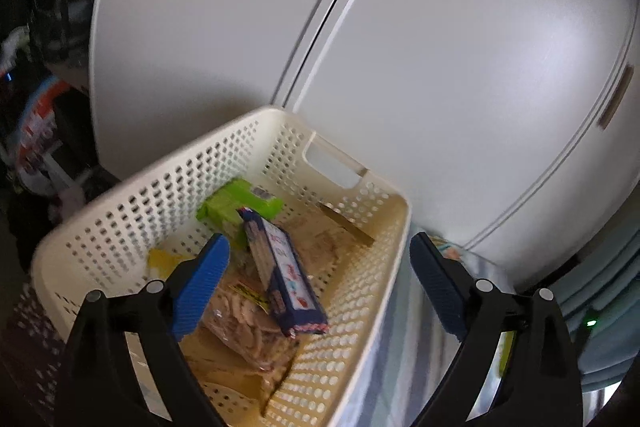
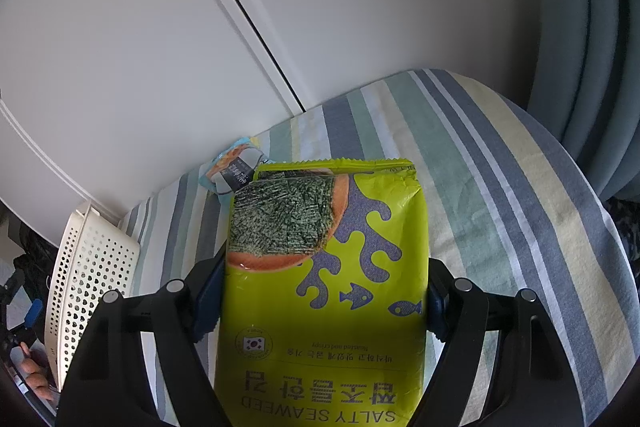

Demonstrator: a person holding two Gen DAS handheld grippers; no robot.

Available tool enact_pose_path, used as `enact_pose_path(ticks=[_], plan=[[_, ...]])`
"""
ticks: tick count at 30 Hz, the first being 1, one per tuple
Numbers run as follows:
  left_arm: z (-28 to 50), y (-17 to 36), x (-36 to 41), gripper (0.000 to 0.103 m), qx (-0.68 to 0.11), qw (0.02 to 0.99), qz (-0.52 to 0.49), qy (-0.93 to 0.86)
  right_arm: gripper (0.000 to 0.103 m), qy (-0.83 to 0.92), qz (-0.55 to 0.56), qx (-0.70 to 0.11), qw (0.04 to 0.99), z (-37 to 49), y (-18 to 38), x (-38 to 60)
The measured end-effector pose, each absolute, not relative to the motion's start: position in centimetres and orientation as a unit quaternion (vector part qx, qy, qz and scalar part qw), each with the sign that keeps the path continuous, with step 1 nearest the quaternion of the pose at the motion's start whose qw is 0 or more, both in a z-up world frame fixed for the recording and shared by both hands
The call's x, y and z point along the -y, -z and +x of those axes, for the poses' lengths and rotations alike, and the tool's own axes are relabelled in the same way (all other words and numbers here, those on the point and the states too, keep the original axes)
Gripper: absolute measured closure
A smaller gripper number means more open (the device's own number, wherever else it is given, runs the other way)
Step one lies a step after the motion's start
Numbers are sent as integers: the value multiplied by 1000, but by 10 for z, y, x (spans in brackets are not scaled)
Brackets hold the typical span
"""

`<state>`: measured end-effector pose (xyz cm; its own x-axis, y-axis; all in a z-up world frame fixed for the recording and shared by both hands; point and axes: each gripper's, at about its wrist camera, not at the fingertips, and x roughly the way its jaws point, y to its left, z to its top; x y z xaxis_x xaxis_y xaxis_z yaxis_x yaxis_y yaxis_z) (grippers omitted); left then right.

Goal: Organize snacks
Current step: 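Carry the blue pack over the basket and open the left gripper, then carry the seaweed bag over the basket and open the right gripper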

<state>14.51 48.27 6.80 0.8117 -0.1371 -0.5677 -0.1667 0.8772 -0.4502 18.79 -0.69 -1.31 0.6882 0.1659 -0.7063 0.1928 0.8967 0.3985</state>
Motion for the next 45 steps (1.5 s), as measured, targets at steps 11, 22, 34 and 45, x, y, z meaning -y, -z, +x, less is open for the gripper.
enact_pose_path(ticks=[11, 22, 34, 45], plan=[[137, -61, -493, 7, -295, 917, -270, -7, 26, -2, 201, -385, 901, 186, 11, 3], [123, -82, -471, 7, -253, 950, -152, -101, 26, -50, 166, -353, 919, 168, -15, -27], [121, -92, -465, 7, -222, 961, -95, -138, 26, -132, 117, -325, 929, 175, -70, -104], [116, -93, -482, 7, -217, 957, -109, -158, 26, -218, 85, -314, 920, 194, -114, -205]])
